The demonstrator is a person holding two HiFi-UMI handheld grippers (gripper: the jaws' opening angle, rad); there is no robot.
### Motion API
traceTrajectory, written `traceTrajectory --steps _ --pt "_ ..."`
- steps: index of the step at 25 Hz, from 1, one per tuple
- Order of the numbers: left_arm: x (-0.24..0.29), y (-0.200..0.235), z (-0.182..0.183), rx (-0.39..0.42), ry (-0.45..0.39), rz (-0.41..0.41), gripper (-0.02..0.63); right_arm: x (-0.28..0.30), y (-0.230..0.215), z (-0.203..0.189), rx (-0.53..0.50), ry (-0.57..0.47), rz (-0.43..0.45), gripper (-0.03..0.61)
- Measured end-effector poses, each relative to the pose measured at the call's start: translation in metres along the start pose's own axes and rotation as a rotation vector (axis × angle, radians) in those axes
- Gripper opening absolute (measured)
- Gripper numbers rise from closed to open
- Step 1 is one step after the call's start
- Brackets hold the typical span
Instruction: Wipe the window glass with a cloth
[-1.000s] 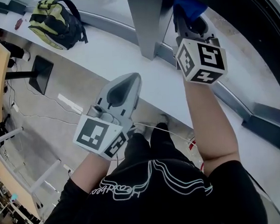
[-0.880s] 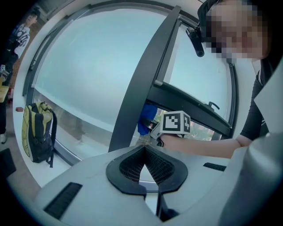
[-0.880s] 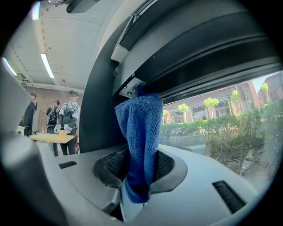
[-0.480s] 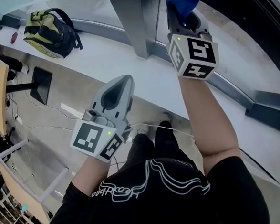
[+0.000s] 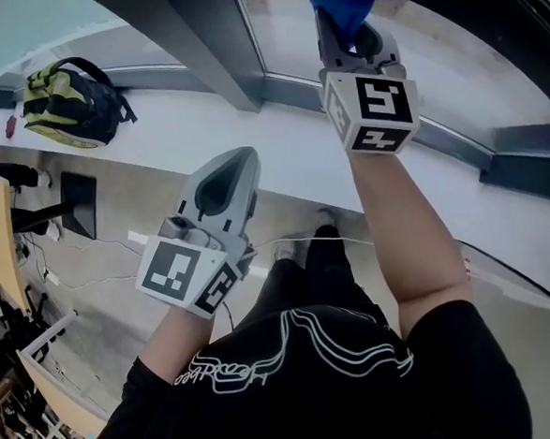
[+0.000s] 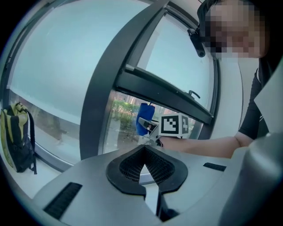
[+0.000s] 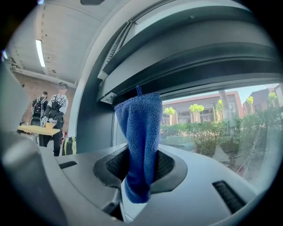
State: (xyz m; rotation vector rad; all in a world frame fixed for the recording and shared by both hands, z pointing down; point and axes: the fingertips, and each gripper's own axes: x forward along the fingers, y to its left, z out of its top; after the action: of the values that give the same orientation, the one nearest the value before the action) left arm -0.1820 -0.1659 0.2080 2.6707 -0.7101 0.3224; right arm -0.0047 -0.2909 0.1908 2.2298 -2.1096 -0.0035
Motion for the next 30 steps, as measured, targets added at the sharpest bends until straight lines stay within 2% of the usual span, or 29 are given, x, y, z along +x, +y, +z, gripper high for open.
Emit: traceTrajectory --steps 12,20,30 --pt "0.043 -0.080 0.009 0.098 0.019 -0.175 0.003 -0.078 -0.115 0.000 -0.026 0.015 -0.176 0.094" --pt "0.077 -0.128 0.008 0.109 0.022 -0.201 0.003 -0.124 -0.200 -0.017 -0.030 0.036 -0.238 0.094" --pt "0.141 -0.223 -0.011 0.094 0.054 -0.249 0.003 -0.191 -0.311 -0.039 -0.040 0.062 -0.304 0.094"
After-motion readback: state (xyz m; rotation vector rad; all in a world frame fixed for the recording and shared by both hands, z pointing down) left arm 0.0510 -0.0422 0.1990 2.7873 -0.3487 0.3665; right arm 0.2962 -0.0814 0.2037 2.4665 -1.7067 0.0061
